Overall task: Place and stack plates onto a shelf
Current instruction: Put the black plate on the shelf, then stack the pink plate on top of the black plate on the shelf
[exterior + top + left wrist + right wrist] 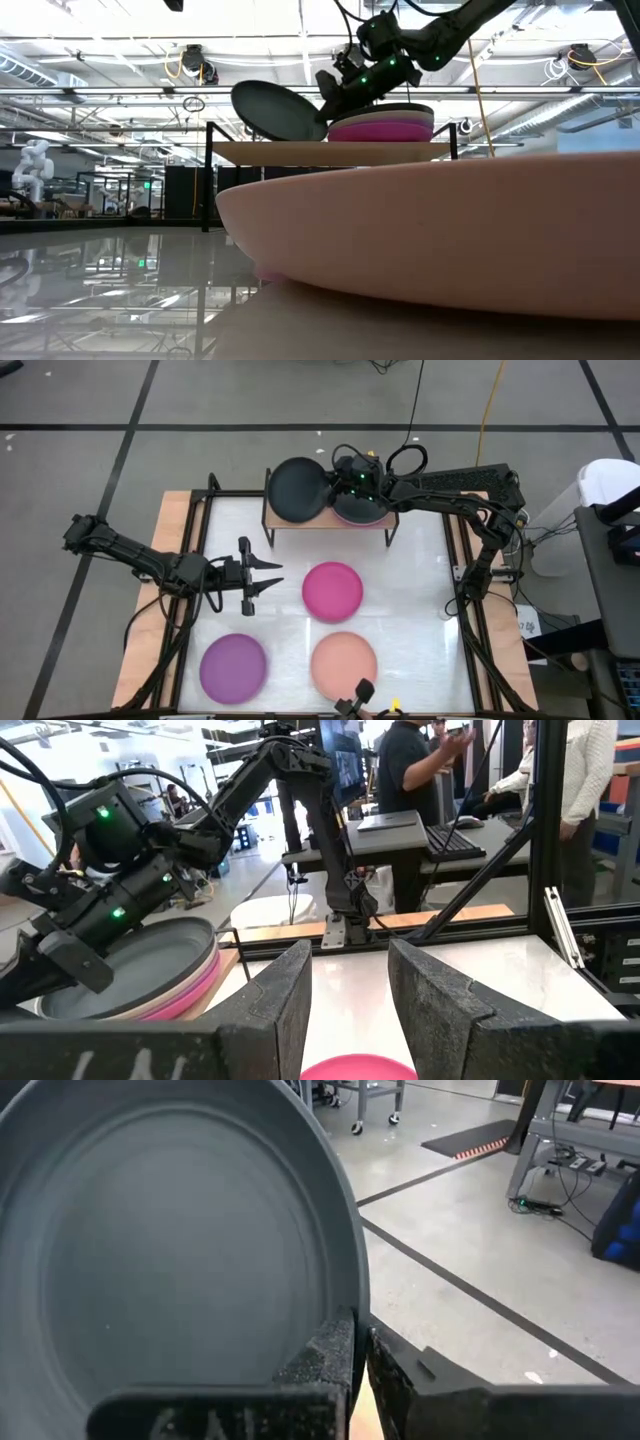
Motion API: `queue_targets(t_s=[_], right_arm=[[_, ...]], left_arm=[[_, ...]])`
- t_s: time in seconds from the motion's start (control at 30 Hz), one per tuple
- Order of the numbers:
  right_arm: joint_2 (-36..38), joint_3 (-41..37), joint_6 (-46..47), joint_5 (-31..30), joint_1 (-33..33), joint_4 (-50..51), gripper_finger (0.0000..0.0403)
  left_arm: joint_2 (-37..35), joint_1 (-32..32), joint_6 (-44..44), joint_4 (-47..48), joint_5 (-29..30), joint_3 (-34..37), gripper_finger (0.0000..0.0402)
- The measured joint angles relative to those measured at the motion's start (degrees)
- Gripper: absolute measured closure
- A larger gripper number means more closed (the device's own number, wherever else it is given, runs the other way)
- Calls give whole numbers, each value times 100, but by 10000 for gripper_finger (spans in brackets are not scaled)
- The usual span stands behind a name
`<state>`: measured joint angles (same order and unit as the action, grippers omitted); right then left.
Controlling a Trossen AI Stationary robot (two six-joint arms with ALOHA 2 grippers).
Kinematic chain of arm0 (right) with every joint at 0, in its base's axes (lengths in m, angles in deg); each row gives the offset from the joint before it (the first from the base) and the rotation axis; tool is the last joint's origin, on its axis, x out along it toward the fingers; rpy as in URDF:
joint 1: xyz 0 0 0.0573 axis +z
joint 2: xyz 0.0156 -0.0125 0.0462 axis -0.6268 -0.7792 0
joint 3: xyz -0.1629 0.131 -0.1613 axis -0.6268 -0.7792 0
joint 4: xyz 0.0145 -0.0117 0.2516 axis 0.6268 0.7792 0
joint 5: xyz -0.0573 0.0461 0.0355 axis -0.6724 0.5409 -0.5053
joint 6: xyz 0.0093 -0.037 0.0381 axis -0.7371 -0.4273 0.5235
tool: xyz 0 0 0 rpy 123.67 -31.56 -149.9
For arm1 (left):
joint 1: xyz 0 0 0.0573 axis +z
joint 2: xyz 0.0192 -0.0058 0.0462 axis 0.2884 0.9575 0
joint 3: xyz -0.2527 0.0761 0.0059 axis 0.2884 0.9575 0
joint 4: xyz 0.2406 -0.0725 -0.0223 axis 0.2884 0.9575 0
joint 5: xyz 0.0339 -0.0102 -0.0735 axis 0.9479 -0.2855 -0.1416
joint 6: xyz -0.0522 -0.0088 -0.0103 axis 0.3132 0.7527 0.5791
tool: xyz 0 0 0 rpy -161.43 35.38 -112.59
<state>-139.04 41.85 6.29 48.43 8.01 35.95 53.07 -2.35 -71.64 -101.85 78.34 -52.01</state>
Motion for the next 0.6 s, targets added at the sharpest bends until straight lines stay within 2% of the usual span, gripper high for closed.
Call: queue_targets(t_s=[0.4, 0.6], right_arm=[[-11, -9, -148, -13, 2, 52, 358], [-11, -9, -167, -15, 2, 30, 353]], left_arm=[[0, 0, 0, 0, 0, 0, 261], [0, 2, 2, 2, 0, 0, 261]])
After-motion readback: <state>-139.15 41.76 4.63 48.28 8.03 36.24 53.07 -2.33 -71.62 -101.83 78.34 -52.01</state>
